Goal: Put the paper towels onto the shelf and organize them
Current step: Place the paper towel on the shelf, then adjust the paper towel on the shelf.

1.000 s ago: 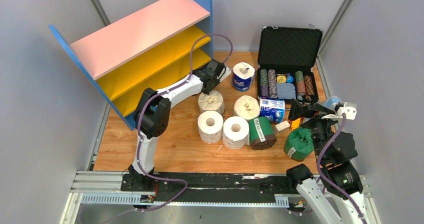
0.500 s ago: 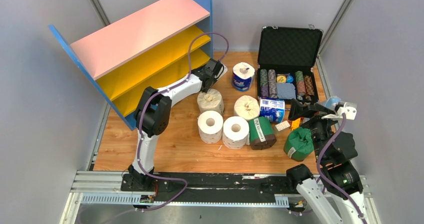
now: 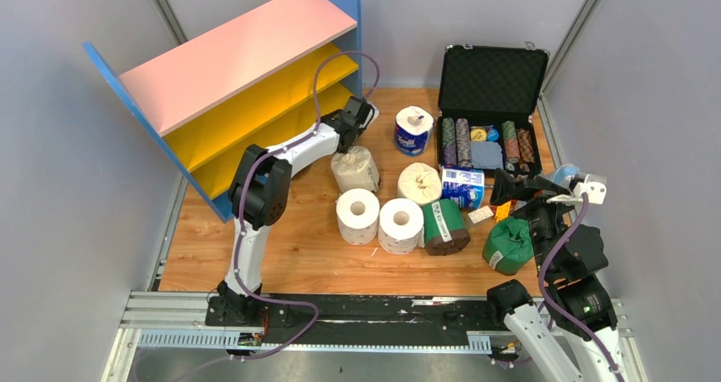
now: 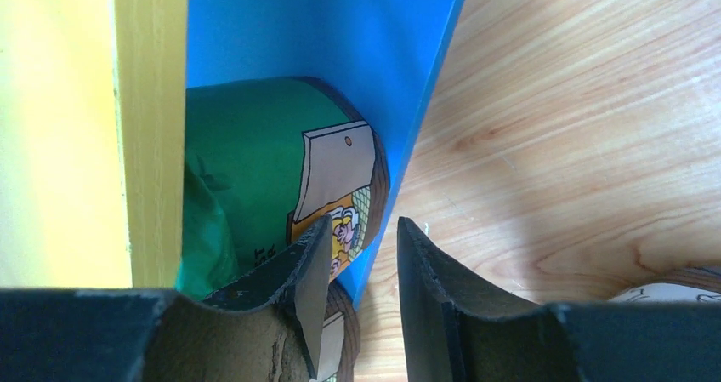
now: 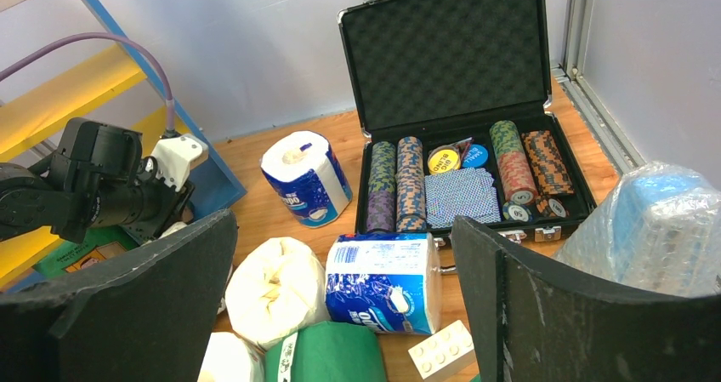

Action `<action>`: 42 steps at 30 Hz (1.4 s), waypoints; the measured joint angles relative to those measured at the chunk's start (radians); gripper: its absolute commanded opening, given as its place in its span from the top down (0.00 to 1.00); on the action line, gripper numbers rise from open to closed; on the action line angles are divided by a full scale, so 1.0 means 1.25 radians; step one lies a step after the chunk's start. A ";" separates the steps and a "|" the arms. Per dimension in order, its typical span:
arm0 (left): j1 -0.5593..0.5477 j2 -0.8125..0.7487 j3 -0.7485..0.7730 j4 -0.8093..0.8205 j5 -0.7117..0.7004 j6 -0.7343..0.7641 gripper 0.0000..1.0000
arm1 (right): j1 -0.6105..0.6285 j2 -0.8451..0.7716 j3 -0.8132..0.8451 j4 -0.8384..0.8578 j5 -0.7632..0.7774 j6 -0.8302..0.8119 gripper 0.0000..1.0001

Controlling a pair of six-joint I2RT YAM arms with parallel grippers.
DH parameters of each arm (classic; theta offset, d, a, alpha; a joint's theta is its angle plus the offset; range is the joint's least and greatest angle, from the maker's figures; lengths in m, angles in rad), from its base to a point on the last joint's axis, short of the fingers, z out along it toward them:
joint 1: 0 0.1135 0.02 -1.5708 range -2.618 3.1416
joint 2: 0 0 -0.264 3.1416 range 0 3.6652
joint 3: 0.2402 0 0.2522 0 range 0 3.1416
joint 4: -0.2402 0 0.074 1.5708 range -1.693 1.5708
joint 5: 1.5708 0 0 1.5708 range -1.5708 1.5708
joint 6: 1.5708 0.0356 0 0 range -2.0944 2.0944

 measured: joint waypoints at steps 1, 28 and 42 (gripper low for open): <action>0.004 0.002 0.000 0.002 0.000 -0.003 0.57 | 0.000 0.000 0.000 0.000 0.000 0.000 0.00; -0.081 -0.132 -0.052 -0.094 0.022 -0.143 0.43 | 0.000 0.000 0.000 0.000 -0.006 0.002 0.00; -0.058 -0.222 -0.327 -0.161 -0.237 -0.314 0.61 | 0.000 0.000 0.000 0.000 -0.015 0.002 0.00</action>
